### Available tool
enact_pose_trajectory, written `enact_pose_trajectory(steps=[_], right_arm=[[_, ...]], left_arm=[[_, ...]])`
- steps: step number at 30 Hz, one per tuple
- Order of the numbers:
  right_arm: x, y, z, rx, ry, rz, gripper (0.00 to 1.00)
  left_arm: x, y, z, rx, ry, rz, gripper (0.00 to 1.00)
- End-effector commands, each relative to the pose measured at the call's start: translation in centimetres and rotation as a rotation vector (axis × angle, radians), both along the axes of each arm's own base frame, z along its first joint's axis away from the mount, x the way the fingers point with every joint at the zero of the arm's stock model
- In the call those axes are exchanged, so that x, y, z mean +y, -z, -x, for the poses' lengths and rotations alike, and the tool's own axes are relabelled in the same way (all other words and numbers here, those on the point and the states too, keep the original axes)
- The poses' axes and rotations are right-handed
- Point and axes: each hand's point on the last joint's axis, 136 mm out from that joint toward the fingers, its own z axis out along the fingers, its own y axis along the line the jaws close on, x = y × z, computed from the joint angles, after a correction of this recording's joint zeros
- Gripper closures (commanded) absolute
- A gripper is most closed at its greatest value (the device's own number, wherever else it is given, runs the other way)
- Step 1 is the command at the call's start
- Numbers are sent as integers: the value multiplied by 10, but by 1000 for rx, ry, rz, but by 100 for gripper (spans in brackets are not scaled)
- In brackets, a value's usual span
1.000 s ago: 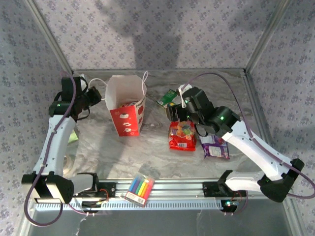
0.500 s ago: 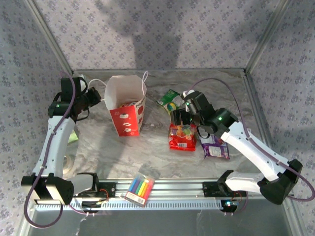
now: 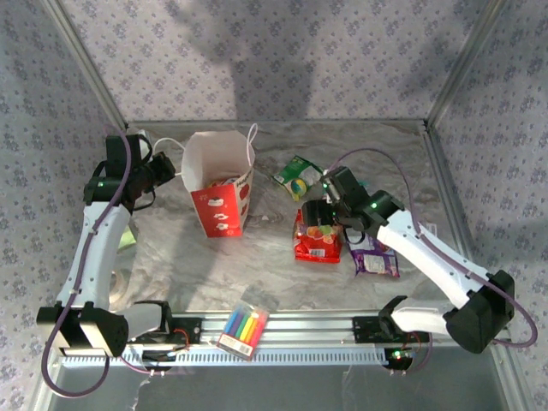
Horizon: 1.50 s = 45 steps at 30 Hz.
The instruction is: Place the snacks into the paper bag
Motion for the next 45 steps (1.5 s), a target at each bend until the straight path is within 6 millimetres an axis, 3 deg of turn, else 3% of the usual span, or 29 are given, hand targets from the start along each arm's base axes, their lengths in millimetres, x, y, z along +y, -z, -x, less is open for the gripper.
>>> enact_pose_trajectory(steps=[1, 17, 28, 45], right_arm=[[-7, 18, 9, 88, 52, -7, 12], [-24, 72, 26, 295, 111, 76, 11], [-25, 106, 37, 405, 143, 95, 10], [-12, 131, 39, 446, 125, 52, 9]], left_arm=[[1, -13, 5, -29, 6, -18, 91], [0, -11, 3, -23, 14, -18, 90], [-1, -7, 3, -13, 21, -23, 90], [-1, -4, 4, -7, 23, -30, 90]])
